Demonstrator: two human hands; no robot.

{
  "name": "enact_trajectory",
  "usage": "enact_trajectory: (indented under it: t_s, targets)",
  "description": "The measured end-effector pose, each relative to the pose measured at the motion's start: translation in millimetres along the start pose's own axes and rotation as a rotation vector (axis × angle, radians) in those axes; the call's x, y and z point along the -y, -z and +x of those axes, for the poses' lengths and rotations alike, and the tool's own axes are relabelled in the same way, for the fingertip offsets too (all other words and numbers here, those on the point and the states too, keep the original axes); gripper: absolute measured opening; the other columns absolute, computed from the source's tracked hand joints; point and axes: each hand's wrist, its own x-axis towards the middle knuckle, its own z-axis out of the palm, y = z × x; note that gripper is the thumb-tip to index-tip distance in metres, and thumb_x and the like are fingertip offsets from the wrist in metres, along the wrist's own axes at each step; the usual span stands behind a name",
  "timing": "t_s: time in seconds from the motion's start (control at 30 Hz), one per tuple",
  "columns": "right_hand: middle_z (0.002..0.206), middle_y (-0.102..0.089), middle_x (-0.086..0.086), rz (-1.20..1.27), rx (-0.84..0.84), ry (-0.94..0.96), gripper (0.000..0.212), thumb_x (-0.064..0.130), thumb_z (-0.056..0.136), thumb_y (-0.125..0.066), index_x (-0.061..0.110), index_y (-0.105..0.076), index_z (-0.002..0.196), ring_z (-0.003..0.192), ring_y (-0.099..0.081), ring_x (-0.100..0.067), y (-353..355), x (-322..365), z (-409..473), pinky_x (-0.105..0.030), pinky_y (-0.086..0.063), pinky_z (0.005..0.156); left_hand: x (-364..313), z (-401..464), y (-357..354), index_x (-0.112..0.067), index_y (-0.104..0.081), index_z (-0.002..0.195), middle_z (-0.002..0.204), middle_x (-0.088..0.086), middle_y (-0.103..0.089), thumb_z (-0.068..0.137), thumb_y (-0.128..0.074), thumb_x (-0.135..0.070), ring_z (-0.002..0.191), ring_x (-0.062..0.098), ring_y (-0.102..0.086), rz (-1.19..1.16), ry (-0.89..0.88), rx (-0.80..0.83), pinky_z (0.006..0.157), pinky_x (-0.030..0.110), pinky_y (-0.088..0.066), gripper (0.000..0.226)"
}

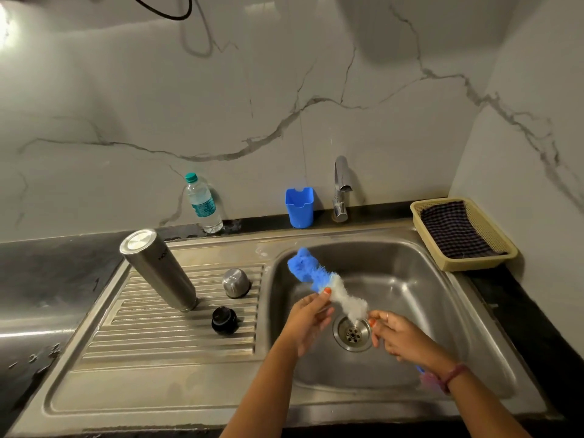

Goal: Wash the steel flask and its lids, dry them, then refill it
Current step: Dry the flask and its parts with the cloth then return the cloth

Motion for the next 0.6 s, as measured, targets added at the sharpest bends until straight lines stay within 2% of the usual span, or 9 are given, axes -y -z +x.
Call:
enact_trajectory:
  t_s: [0.13,0.2,0.27,0.33,0.4,0.47,0.6]
  targets:
    - [0.080,-0.068,-0.004,0.042,0.093,-0.011,0.028,0.019,0.099,-0.047,0.030,-0.046,0.124,0.046,-0.048,-0.010,-4,-6,-4,-0.021,-0.036,0.041,-7,3,-8,0.001,-0.061,0.119,0.096,0.010,-0.070,0.088,-0.072,-0.015,0.077,0.014,-0.064,-0.150,-0.060,-0.070,0.070,0.021,-0.058,0.036]
    - [0.069,-0.065,-0.003,0.029,0.140,-0.059,0.025,0.020,0.099,-0.045,0.022,-0.050,0.124,0.042,-0.046,-0.010,-3,-10,-9,-0.020,-0.034,0.039,-12,2,-8,0.000,-0.062,0.118,0.099,0.011,-0.071,0.089,-0.071,-0.011,0.081,0.016,-0.065,-0.205,-0.081,-0.070,0.065,0.021,-0.057,0.033]
    - [0.056,-0.049,0.001,-0.003,0.143,-0.069,0.025,0.022,0.100,-0.042,0.016,-0.057,0.119,0.039,-0.035,-0.006,-2,-15,-13,-0.018,-0.027,0.039,-17,2,-7,-0.001,-0.063,0.117,0.103,0.012,-0.072,0.088,-0.070,-0.011,0.086,0.018,-0.068,-0.234,-0.097,-0.055,0.066,0.021,-0.058,0.031]
    - [0.053,-0.032,0.005,-0.014,0.050,-0.009,0.030,0.030,0.097,-0.042,0.016,-0.064,0.112,0.041,-0.025,-0.004,3,-16,-15,-0.017,-0.023,0.041,-20,2,-6,0.000,-0.062,0.120,0.106,0.013,-0.072,0.083,-0.073,-0.014,0.090,0.018,-0.070,-0.236,-0.096,-0.016,0.068,0.022,-0.058,0.040]
    - [0.052,-0.027,0.007,-0.081,-0.111,0.092,0.036,0.039,0.092,-0.042,0.019,-0.070,0.103,0.043,-0.024,-0.005,11,-11,-16,-0.020,-0.022,0.045,-23,3,-6,0.000,-0.062,0.122,0.105,0.012,-0.073,0.080,-0.075,-0.019,0.089,0.016,-0.070,-0.208,-0.078,0.036,0.072,0.025,-0.060,0.048]
    - [0.049,-0.028,0.008,-0.144,-0.237,0.187,0.031,0.033,0.095,-0.044,0.022,-0.072,0.095,0.044,-0.026,-0.007,21,-3,-18,-0.020,-0.023,0.045,-24,3,-5,-0.003,-0.064,0.119,0.103,0.011,-0.072,0.080,-0.075,-0.022,0.087,0.015,-0.068,-0.186,-0.058,0.062,0.078,0.027,-0.060,0.045]
    - [0.050,-0.032,0.003,-0.138,-0.358,0.329,0.029,0.038,0.090,-0.047,0.025,-0.072,0.096,0.046,-0.030,-0.013,41,7,-25,-0.026,-0.028,0.047,-18,7,7,-0.010,-0.065,0.115,0.102,0.006,-0.070,0.094,-0.066,-0.020,0.085,0.016,-0.066,-0.196,-0.041,-0.132,0.080,0.029,-0.055,0.024]
